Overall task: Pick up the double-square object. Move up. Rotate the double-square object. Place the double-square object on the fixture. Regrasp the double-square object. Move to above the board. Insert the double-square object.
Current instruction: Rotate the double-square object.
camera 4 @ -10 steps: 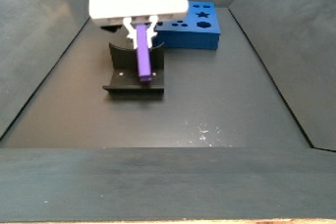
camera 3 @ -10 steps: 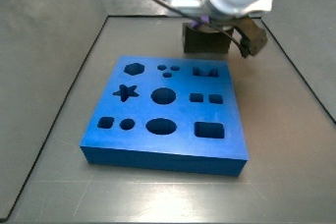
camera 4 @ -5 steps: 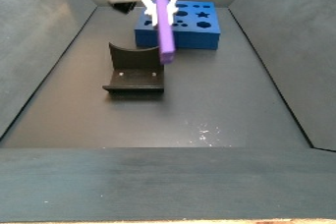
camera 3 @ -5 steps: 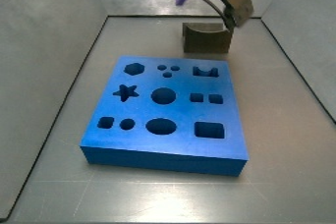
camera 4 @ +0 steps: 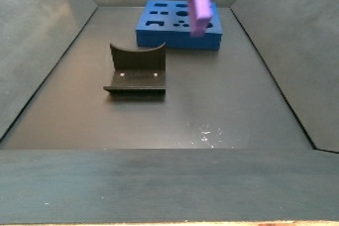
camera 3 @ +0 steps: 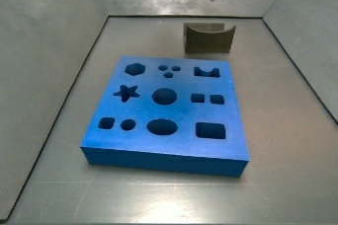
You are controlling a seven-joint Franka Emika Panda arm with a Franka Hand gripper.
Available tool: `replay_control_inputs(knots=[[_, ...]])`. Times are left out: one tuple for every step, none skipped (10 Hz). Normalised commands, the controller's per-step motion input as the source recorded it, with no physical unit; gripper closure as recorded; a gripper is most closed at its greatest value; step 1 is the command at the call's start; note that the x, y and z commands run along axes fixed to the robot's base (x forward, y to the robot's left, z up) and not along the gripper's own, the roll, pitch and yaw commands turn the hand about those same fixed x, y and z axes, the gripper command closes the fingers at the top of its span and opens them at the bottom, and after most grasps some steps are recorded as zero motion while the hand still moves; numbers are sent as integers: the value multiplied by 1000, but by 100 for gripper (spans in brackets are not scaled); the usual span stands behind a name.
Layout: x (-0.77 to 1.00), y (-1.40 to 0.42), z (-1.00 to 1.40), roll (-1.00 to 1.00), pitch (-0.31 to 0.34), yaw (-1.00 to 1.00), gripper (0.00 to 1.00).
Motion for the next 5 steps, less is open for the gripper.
replay_control_inputs(knots=[[-1000,46,595,-130,-23,-81,100],[-1000,42,538,-127,-18,-78,100],[-814,21,276,-117,0,-66,100],[-719,13,164,-110,7,-61,100],[-493,8,47,-89,2,-46,100]])
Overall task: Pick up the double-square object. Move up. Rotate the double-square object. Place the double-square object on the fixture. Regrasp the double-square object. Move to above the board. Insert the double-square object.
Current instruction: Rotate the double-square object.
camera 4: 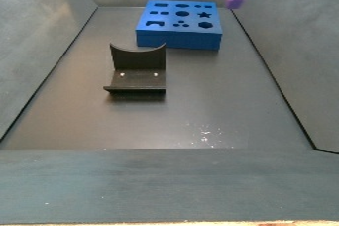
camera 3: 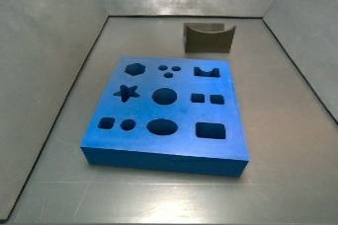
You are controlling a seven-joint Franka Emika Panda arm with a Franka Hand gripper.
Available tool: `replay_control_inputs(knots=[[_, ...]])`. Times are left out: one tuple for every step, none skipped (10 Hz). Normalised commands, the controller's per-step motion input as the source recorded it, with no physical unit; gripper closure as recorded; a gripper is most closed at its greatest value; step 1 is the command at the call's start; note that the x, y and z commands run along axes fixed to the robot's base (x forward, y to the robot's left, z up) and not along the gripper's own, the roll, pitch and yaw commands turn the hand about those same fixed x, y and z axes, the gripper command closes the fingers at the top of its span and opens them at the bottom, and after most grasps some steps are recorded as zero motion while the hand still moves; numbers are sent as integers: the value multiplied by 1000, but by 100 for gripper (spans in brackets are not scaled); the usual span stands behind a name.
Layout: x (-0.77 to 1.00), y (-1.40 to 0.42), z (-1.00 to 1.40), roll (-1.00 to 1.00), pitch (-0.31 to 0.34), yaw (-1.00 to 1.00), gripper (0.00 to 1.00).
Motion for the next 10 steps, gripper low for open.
replay_control_inputs(knots=[[-318,2,45,-95,-1,-28,100],[0,0,0,-1000,-99,-562,100],[54,14,-6,-1000,-93,-562,100],[4,53,24,-1000,-61,-564,100],[-35,34,32,-1000,-41,-566,100],[-48,33,33,-1000,-16,-568,100],[-37,35,29,-1000,21,-566,100],[-30,35,26,-1000,51,-561,100],[-28,32,24,-1000,80,-556,100],[-31,30,27,-1000,114,-546,100]])
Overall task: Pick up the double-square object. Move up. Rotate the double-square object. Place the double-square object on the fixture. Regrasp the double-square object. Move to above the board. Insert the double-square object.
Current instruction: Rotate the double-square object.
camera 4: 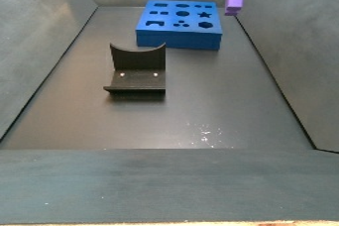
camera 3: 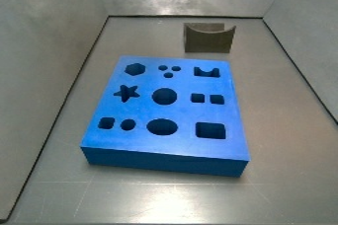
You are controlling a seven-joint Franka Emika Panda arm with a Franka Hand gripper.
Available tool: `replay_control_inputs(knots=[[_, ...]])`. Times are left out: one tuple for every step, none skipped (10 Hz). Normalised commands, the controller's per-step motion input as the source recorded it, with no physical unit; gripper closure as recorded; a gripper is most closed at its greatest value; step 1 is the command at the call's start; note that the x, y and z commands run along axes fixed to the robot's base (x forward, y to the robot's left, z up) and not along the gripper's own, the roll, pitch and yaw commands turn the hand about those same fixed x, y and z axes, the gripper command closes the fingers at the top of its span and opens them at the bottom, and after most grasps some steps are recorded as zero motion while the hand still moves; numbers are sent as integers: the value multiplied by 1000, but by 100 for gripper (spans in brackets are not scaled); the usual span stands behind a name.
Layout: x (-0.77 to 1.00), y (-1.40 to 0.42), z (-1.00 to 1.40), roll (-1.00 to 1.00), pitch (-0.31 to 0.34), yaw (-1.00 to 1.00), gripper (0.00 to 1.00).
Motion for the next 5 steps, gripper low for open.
replay_control_inputs(knots=[[-34,27,29,-1000,138,-535,100],[-35,27,31,-1000,151,-523,100],[-32,27,31,-1000,174,-497,100],[-34,26,27,-1000,186,-479,100],[-28,29,26,-1000,192,-445,100]])
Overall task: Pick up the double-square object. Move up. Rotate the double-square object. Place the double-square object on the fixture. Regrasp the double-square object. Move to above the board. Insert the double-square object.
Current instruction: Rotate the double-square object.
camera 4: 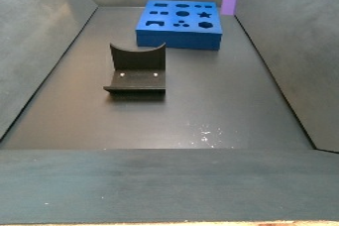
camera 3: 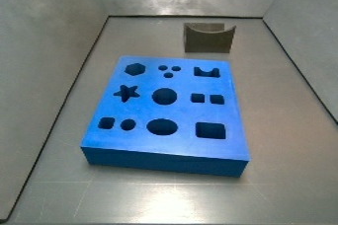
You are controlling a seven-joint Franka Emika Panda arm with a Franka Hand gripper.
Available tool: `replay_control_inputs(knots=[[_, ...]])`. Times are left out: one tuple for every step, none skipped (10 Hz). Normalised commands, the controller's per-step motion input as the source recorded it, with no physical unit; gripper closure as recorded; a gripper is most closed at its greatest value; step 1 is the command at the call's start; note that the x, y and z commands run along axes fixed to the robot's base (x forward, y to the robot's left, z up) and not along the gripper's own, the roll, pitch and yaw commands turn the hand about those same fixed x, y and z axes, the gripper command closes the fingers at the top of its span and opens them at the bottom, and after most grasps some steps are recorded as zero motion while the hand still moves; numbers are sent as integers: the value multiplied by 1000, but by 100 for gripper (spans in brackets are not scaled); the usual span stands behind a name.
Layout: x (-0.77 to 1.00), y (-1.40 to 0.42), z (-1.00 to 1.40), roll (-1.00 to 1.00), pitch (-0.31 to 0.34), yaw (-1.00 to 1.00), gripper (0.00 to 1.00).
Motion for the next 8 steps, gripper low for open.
replay_control_inputs(knots=[[-16,28,31,-1000,194,-415,100],[-5,28,34,-872,171,-319,100],[1,29,37,-742,152,-253,100],[12,27,44,-488,128,-154,100],[17,21,43,-318,120,-106,100],[22,10,42,-221,116,-73,100],[-84,20,0,0,0,-1000,100],[-81,22,1,1,-1,-1000,100]])
